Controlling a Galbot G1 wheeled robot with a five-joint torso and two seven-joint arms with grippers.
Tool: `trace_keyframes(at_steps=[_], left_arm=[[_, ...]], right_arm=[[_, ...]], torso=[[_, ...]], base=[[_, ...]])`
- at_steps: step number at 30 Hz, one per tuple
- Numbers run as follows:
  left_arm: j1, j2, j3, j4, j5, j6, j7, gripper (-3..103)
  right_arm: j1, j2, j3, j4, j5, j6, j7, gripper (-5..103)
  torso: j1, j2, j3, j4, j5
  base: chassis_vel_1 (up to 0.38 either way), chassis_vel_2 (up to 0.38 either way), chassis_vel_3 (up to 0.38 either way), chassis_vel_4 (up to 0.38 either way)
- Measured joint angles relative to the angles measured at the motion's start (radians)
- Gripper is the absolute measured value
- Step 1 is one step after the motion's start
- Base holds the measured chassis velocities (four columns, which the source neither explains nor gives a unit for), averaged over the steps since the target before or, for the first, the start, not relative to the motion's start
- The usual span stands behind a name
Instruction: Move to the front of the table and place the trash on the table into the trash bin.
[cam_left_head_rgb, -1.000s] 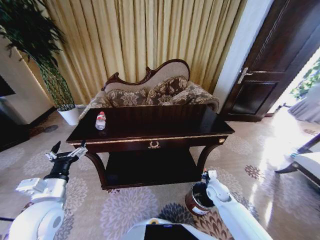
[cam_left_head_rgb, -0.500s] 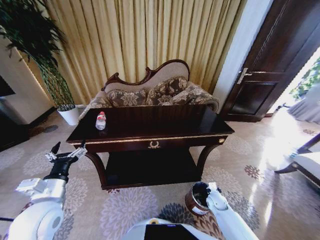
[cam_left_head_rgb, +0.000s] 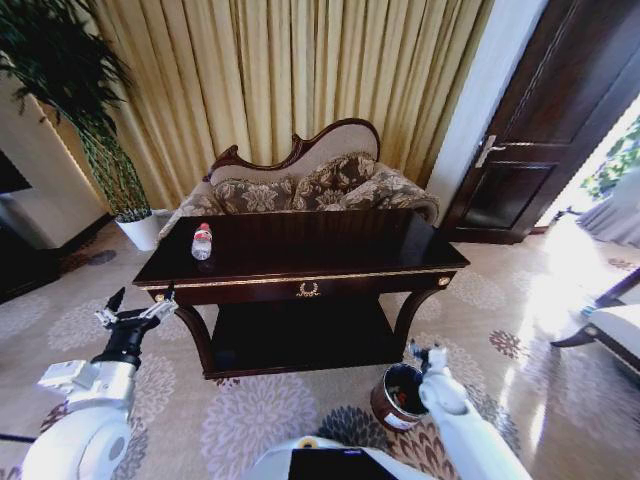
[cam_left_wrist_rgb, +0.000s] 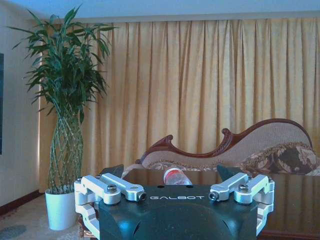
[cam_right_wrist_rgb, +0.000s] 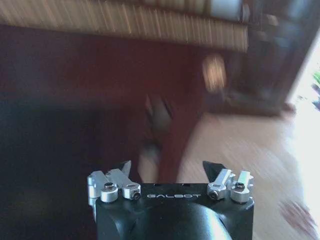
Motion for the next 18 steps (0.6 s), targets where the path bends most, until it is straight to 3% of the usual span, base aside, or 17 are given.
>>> trace_keyframes(at_steps=[1, 3, 5, 12, 18], left_arm=[[-0.002, 0.001, -0.001, 0.0, -0.001, 0.0, -0.001, 100], [-0.004, 0.002, -0.001, -0.001, -0.001, 0.0, 0.0, 100], [-0.008, 0.002, 0.001, -0.008, -0.002, 0.0, -0.001, 100], [-0.013, -0.001, 0.004, -0.017, -0.003, 0.0, -0.001, 100], [-0.012, 0.006, -0.007, -0.017, -0.007, 0.002, -0.001, 100]], right_arm=[[-0.019, -0.012, 0.016, 0.089, 0.018, 0.005, -0.013, 89], [-0.027, -0.018, 0.023, 0.131, 0.029, 0.006, -0.016, 89], [-0.041, -0.035, 0.03, 0.26, 0.071, 0.007, -0.016, 97], [-0.021, -0.073, -0.036, 0.453, 0.102, 0.001, 0.0, 100], [-0.009, -0.097, -0.116, 0.564, 0.122, -0.027, -0.036, 100]], torso=[[0.0, 0.0, 0.0, 0.0003, -0.0003], [0.0, 0.0, 0.0, 0.0003, -0.0006], [0.0, 0.0, 0.0, 0.0003, 0.0], [0.0, 0.0, 0.0, 0.0005, 0.0], [0.0, 0.0, 0.0, 0.0004, -0.0001]], base=[[0.0, 0.0, 0.0, 0.0], [0.0, 0.0, 0.0, 0.0], [0.0, 0.0, 0.0, 0.0], [0.0, 0.0, 0.0, 0.0], [0.0, 0.0, 0.0, 0.0]])
